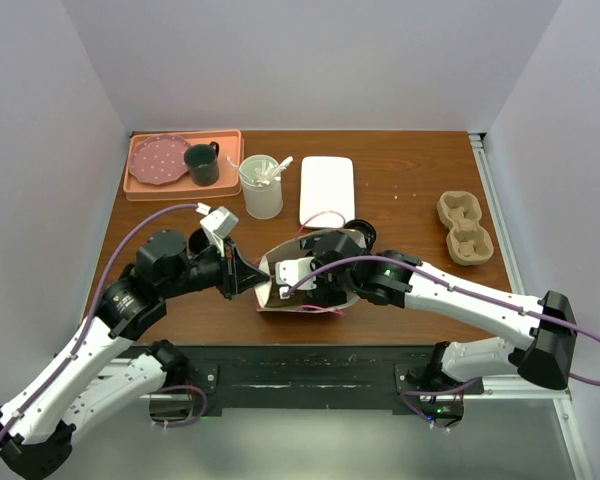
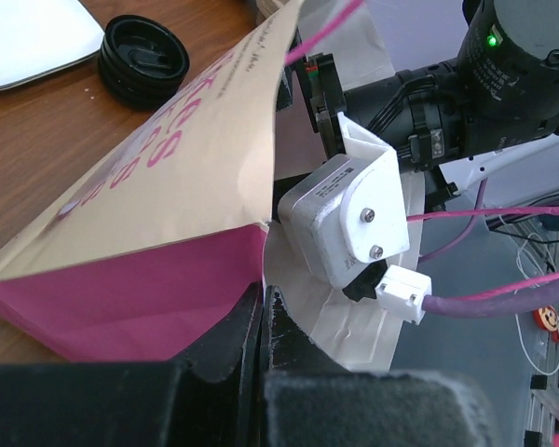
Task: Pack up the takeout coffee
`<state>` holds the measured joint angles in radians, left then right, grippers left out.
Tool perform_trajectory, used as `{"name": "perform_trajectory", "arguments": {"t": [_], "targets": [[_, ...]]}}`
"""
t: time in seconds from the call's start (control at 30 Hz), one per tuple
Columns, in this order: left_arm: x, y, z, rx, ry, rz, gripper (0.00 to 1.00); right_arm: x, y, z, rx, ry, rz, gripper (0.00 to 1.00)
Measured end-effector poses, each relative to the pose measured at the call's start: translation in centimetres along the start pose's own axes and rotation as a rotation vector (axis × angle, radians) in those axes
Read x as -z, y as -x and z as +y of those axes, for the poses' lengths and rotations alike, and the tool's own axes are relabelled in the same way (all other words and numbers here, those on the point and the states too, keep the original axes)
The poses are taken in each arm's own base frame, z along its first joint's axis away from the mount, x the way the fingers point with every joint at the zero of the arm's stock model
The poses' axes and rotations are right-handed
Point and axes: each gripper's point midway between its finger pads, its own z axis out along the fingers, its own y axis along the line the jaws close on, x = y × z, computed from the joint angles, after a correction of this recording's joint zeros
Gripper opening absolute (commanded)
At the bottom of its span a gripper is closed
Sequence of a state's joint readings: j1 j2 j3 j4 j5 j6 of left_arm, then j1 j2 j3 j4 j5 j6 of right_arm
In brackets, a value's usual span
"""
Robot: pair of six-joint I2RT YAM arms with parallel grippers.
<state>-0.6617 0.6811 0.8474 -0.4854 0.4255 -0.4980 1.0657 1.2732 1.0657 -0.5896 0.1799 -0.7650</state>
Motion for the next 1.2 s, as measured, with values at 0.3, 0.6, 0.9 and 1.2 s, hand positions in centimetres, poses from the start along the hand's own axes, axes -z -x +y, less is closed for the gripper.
{"name": "perform_trajectory", "arguments": {"t": [0.3,0.6,0.9,1.2], "targets": [[0.2,-0.2,0.0,0.014,0.017,0.026,0.0,0.7,-0.1,0.4,-0.02,0.02,-0.001,0.98],[0.4,-0.5,-0.1,0.011,0.004,0.019,0.0,1.3,0.6,0.2,-0.033,0.033,-0.027,0.98],[0.5,-1.9,0.8,-0.07,-0.009,0.002,0.0,3.8,4.5,-1.8,-0.095,0.037,-0.151,0.95],[-0.1,-1.5,1.3,-0.14,-0.004,-0.003,0.0,3.8,4.4,-0.9,-0.128,0.075,-0.148,0.58]]}}
